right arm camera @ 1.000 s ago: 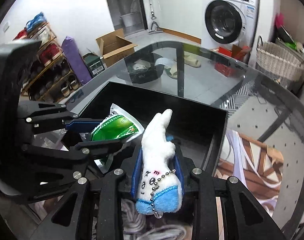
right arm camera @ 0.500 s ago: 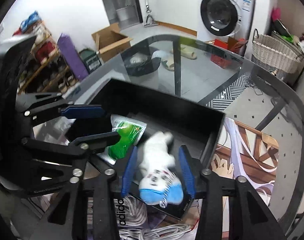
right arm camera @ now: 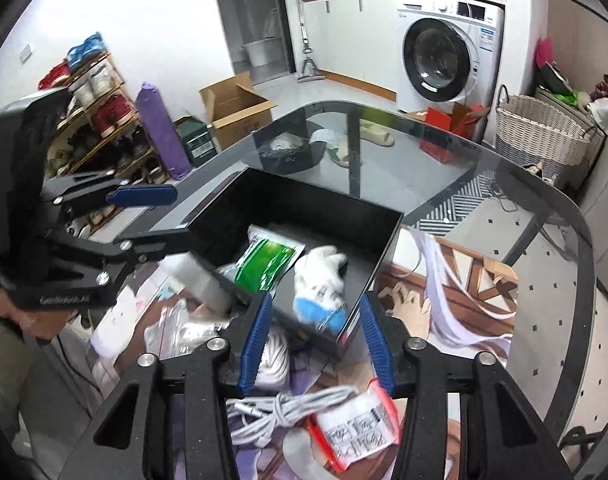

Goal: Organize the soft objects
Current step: 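Lower the bunny into the black box with the right gripper while the left gripper drops the green packet in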

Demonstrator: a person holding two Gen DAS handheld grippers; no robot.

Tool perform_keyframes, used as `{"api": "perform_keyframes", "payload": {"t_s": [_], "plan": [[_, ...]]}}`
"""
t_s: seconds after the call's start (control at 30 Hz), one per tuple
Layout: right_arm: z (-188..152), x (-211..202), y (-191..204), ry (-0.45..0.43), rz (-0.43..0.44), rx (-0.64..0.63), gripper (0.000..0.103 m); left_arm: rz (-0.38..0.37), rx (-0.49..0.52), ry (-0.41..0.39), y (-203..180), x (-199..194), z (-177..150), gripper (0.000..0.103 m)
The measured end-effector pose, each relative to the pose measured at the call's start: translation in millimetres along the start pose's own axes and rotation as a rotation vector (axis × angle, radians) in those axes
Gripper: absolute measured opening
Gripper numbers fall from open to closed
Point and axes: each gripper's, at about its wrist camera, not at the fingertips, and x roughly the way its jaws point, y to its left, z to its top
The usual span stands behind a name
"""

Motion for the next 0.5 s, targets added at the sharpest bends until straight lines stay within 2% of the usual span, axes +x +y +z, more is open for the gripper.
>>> {"api": "perform_keyframes", "payload": {"t_s": [0.03, 0.13, 0.23, 0.37, 0.5], "plan": [[-3.7, 1.3, 2.7, 0.026, 0.007, -0.019, 0.017, 0.004, 0.001, 0.009, 1.4, 0.9, -2.8, 0.056], [-9.7, 8.3, 7.5, 0.051, 0.008, -0.047, 0.009, 0.003, -0.016, 0.03, 4.3, 4.6, -5.1, 0.056], [-2.3, 17.3, 10.6, 0.05, 0.006, -0.041, 0.008, -0.011, -0.013, 0.04, 3.7, 2.1, -7.4, 0.056], [7.9, 20.6, 10.7, 0.049, 0.006, -0.031, 0.008, -0.048, 0.003, 0.014, -4.8, -9.3, -16.1, 0.056], [6.6, 8.0, 17.0, 0.042, 0.0, -0.047, 0.008, -0.01, 0.042, 0.012, -15.1, -3.4, -19.7, 0.055]]}}
